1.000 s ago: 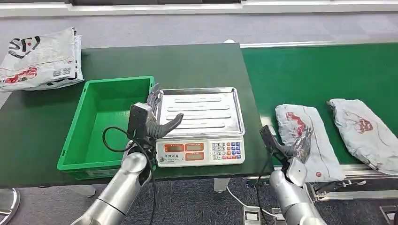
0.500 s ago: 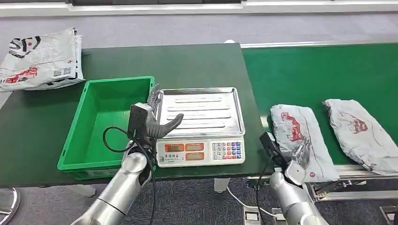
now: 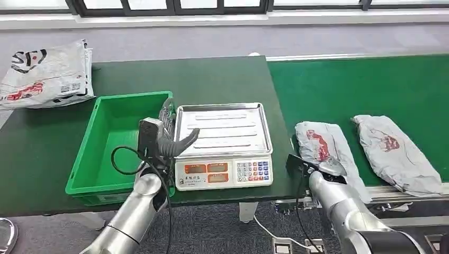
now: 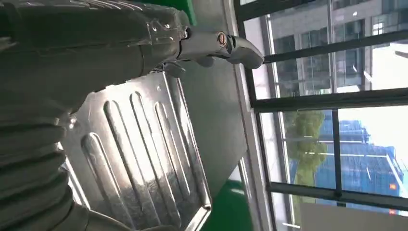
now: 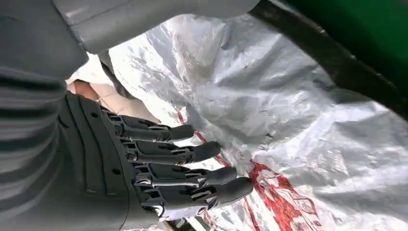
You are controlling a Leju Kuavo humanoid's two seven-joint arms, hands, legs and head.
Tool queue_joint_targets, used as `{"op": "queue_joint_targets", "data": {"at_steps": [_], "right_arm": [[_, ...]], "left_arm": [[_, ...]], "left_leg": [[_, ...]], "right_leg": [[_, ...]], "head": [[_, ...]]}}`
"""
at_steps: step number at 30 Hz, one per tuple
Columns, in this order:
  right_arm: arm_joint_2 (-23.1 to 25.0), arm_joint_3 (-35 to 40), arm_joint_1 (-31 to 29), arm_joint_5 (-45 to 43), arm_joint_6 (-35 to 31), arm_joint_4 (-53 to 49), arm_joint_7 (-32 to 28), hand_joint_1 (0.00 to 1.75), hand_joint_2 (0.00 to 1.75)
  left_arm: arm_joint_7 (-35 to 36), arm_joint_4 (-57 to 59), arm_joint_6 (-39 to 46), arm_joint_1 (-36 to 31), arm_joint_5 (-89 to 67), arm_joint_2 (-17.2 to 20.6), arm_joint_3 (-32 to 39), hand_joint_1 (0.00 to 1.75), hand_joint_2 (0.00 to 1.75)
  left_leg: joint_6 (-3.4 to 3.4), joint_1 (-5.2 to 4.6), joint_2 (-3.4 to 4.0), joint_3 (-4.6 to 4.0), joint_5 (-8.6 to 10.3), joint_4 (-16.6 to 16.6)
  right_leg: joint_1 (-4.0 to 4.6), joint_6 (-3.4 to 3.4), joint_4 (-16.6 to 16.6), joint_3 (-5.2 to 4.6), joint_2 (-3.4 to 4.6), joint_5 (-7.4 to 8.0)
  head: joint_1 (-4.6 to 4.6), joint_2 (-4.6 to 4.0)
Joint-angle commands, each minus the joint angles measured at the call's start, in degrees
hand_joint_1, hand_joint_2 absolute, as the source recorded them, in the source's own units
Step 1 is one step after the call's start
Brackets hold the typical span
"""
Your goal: Moved the parcel from conveyor to table for the left to box.
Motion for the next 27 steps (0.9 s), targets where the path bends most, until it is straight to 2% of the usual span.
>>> {"op": "queue_joint_targets", "data": {"at_steps": [1, 3, 4, 5, 6, 9, 11, 12, 13, 14, 15, 16, 19, 20, 24, 27], "right_arm": [[0.3, 3.4, 5.3, -3.1, -1.2, 6.8, 0.1, 1.75, 1.75], [0.9, 2.4, 5.4, -4.6, -4.7, 6.0, 0.4, 1.75, 1.75], [1.2, 1.4, 5.5, -6.0, -10.0, 5.2, 0.4, 1.75, 1.75], [1.5, 1.2, 5.3, -6.3, -10.9, 5.3, 0.4, 1.75, 1.75], [1.5, 1.3, 5.0, -6.3, -10.8, 5.3, 0.4, 1.75, 1.75], [1.4, 1.3, 5.0, -6.4, -10.7, 5.4, 0.4, 1.75, 1.75], [1.4, 1.3, 5.0, -6.4, -10.7, 5.4, 0.4, 1.75, 1.75], [1.8, 0.1, 5.3, -8.0, -18.4, 3.7, -1.4, 1.75, 1.75], [2.3, -0.3, 4.7, -8.9, -20.6, 3.5, -2.4, 1.75, 1.75], [2.6, -0.6, 4.2, -9.8, -25.8, 2.0, -3.7, 1.75, 1.75], [3.1, -0.9, 3.5, -11.0, -28.3, 0.5, -4.8, 1.75, 1.75], [3.2, -0.6, 3.6, -11.6, -27.9, -1.2, -4.7, 1.75, 1.75], [3.0, 0.3, 7.2, -14.4, -31.5, -10.1, -6.1, 1.75, 1.75], [2.8, 0.5, 8.6, -15.5, -32.5, -13.1, -6.7, 1.75, 1.75], [2.3, 0.4, 16.6, -22.0, -41.3, -33.7, -12.1, 1.75, 1.75], [2.0, 0.3, 19.5, -22.9, -42.4, -47.7, -13.7, 1.75, 1.75]], "left_arm": [[0.3, 1.3, 1.0, 0.5, 0.5, 1.2, 2.6, 0.0, 1.75], [0.4, 0.6, 1.4, 1.1, 0.4, 1.4, 2.7, 0.0, 1.75], [0.5, -0.4, 2.0, 1.8, 0.1, 1.6, 3.1, 0.0, 1.75], [0.5, -1.1, 2.0, 2.2, 0.1, 1.8, 3.2, 0.0, 1.75], [0.5, -1.2, 1.9, 2.3, 0.1, 2.0, 3.2, 0.0, 1.75], [0.5, -1.3, 1.8, 2.4, 0.1, 2.1, 3.3, 0.0, 1.75], [0.5, -1.3, 1.8, 2.4, 0.1, 2.1, 3.3, 0.0, 1.75], [0.8, -2.6, 2.7, 3.1, -0.3, 2.2, 3.7, 0.0, 1.75], [1.0, -3.4, 2.8, 3.5, -0.4, 2.5, 3.9, 0.0, 1.75], [1.2, -4.5, 2.9, 4.1, -0.7, 2.9, 4.4, 0.0, 1.75], [1.5, -5.7, 2.8, 4.7, -1.2, 3.1, 4.8, 0.0, 1.75], [2.1, -6.4, 2.3, 5.0, -1.7, 3.1, 5.0, 0.0, 1.75], [3.1, -6.8, 1.1, 4.9, -3.0, 2.4, 5.1, 0.0, 1.75], [3.3, -6.7, 1.1, 4.8, -3.3, 2.3, 5.0, 0.0, 1.75], [3.0, -6.4, 1.6, 4.6, -4.9, 1.9, 4.7, 0.0, 1.75], [3.1, -6.5, 1.9, 3.9, -6.1, 1.5, 4.3, 0.0, 1.75]], "left_leg": [[-0.03, 0.08, -0.14, -0.49, 0.14, 0.1], [-0.06, 0.09, -0.12, -0.53, 0.11, 0.0], [-0.04, 0.09, -0.05, -0.3, -0.04, 0.1], [-0.03, 0.1, 0.0, -0.23, -0.13, 0.1], [-0.02, 0.1, -0.05, -0.56, 0.07, 0.0], [-0.04, 0.13, 0.1, -0.47, -0.16, 0.1], [-0.03, 0.11, 0.04, -0.98, -0.16, 0.1], [0.0, 0.16, 0.06, -0.65, -0.32, 0.1], [0.01, 0.15, -0.04, -1.02, -0.06, 0.0], [0.01, 0.13, 0.11, -0.56, -0.29, 0.1], [0.01, 0.12, 0.17, -0.94, -0.11, -0.1], [0.0, 0.1, 0.22, -0.7, -0.24, 0.0], [0.02, 0.06, 0.2, -0.53, -0.28, -0.1], [0.0, 0.12, 0.14, -0.08, -0.35, 0.0], [-0.01, 0.1, -0.42, -0.54, -0.12, -0.1], [-0.01, 0.03, -0.69, -0.87, -0.12, 0.0]], "right_leg": [[0.08, -0.02, 0.0, -0.39, -0.12, 0.15], [0.09, -0.04, -0.1, -0.42, -0.05, 0.2], [0.08, -0.04, 0.0, -0.27, 0.01, 0.06], [0.1, -0.03, 0.0, -0.18, 0.06, -0.02], [0.1, -0.04, -0.1, -0.5, 0.0, 0.17], [0.06, -0.02, 0.1, -0.2, 0.17, 0.01], [0.01, 0.0, 0.0, -0.45, 0.13, 0.0], [0.05, 0.07, 0.0, -0.12, 0.16, -0.18], [0.05, 0.06, -0.1, -0.48, 0.06, 0.05], [0.02, 0.07, 0.0, -0.11, 0.21, -0.13], [0.02, 0.06, -0.1, -0.44, 0.27, 0.07], [0.0, 0.07, 0.0, -0.3, 0.32, -0.04], [-0.1, 0.07, -0.1, -0.18, 0.28, -0.12], [-0.06, 0.08, 0.0, -0.07, 0.24, -0.19], [-0.07, 0.03, 0.0, -0.43, -0.25, -0.15], [-0.13, 0.03, 0.1, -0.71, -0.49, -0.25]], "head": [[0.0, 0.0], [0.0, 0.02], [0.0, 0.0], [0.02, 0.02], [0.0, 0.02], [0.0, 0.02], [0.0, 0.02], [0.0, 0.0], [0.0, 0.02], [0.0, 0.02], [0.0, 0.02], [0.0, 0.02], [0.0, 0.0], [0.0, 0.02], [0.0, 0.02], [0.0, 0.02]]}}
